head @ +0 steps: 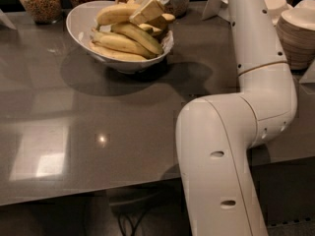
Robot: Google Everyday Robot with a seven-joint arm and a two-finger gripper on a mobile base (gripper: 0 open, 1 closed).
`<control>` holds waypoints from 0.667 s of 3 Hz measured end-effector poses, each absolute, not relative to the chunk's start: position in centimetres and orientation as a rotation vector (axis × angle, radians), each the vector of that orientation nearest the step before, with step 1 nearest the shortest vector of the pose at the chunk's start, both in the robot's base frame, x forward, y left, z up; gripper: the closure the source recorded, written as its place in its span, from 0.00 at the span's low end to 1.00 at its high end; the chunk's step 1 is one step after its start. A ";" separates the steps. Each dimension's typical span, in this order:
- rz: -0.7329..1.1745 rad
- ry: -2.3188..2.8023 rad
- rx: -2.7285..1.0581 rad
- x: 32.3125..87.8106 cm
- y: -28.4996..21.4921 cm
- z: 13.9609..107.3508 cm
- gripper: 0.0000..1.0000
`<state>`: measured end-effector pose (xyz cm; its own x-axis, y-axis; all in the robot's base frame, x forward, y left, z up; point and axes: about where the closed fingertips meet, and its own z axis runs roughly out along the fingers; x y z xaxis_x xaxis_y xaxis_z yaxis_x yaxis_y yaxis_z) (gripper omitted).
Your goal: Pick banana from white bowl
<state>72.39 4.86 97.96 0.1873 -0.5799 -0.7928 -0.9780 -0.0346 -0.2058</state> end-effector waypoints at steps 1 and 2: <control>0.675 1.456 -1.673 71.9 3.0 99.4 1.00; 0.675 1.388 -1.641 71.2 0.5 100.8 1.00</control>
Offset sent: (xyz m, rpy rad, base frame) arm -0.0548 -0.0788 0.0283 0.1458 -0.1027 0.0317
